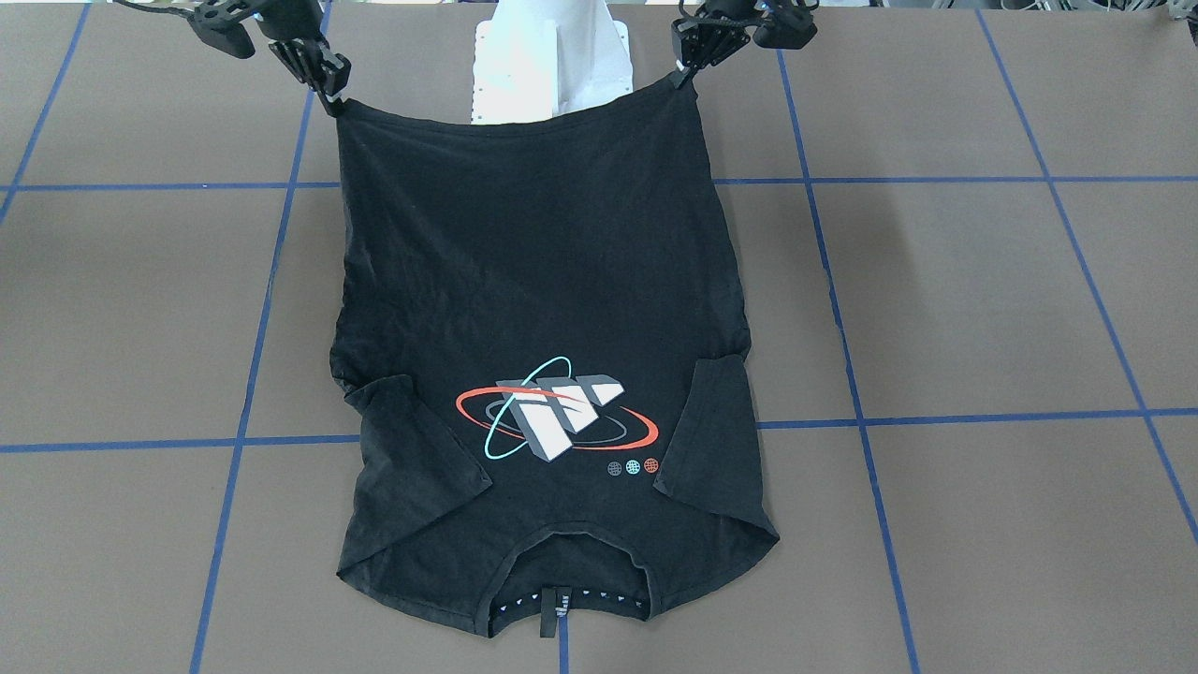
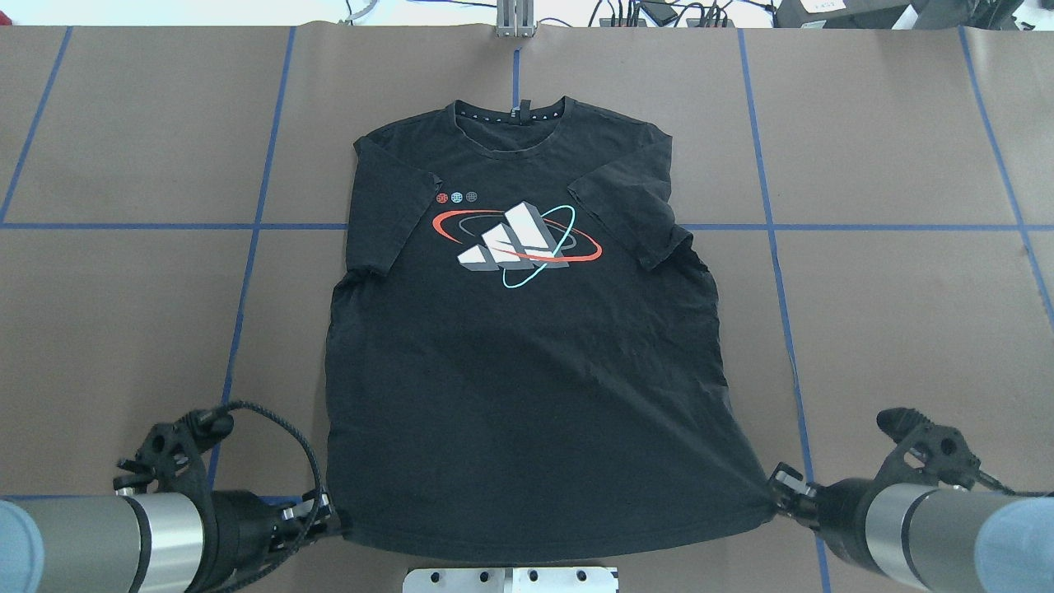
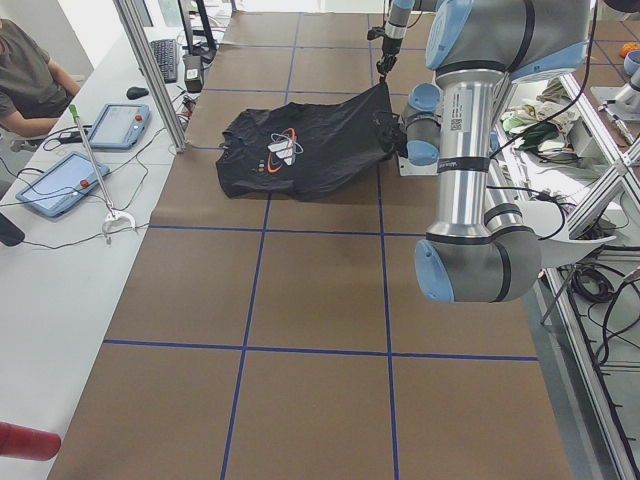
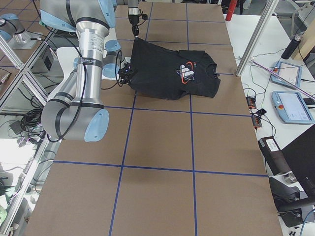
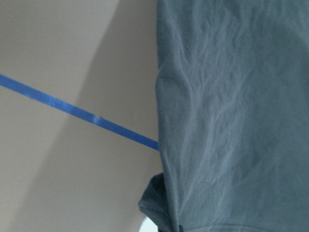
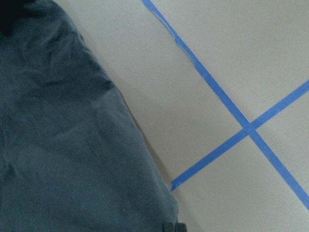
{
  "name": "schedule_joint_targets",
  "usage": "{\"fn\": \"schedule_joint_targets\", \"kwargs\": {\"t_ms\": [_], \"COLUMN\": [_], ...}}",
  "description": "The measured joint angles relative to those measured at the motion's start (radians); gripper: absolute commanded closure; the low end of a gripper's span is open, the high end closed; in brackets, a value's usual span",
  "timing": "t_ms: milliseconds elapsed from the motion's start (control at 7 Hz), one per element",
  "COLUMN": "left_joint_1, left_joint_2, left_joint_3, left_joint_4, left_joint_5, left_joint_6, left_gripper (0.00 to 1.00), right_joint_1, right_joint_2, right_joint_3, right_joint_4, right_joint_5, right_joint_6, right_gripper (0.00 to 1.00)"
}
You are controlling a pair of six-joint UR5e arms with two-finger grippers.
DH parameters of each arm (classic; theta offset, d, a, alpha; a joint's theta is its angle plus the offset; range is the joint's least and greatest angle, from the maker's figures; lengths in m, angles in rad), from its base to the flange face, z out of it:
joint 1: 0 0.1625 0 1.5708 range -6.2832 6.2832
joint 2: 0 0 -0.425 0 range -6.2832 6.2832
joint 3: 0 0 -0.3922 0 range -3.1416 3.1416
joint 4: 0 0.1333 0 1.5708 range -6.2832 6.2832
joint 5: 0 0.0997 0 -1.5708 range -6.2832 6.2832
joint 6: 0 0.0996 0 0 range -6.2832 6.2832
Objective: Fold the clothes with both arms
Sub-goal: 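Lift both hem corners and fold them toward the collar with both grippers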
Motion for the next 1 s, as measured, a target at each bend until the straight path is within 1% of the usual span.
{"fn": "schedule_joint_targets", "kwargs": {"t_ms": [143,286,429,571,714,1000], "left_joint_1": [-0.113,-0.222,-0.322,-0.417,-0.497,-0.6], "left_joint_2": [-0.06,-0.125,-0.19,-0.247,-0.291,-0.378], "left_joint_3": [0.012,0.059,0.139,0.233,0.325,0.498], "left_joint_4": [0.019,0.034,0.04,0.039,0.033,0.012], "left_joint_5": [-0.055,-0.099,-0.134,-0.165,-0.188,-0.203], "left_joint_6": [0.009,0.029,0.069,0.12,0.176,0.266], "left_gripper": [1.0,1.0,1.0,1.0,1.0,1.0], "right_joint_1": [0.135,0.269,0.378,0.469,0.553,0.68], "right_joint_2": [0.069,0.181,0.313,0.426,0.514,0.689], "right_joint_3": [0.0,-0.022,-0.077,-0.164,-0.275,-0.534], "right_joint_4": [-0.069,-0.187,-0.308,-0.38,-0.407,-0.417], "right_joint_5": [0.096,0.17,0.211,0.238,0.269,0.304], "right_joint_6": [-0.066,-0.161,-0.244,-0.313,-0.391,-0.534], "right_gripper": [1.0,1.0,1.0,1.0,1.0,1.0]}}
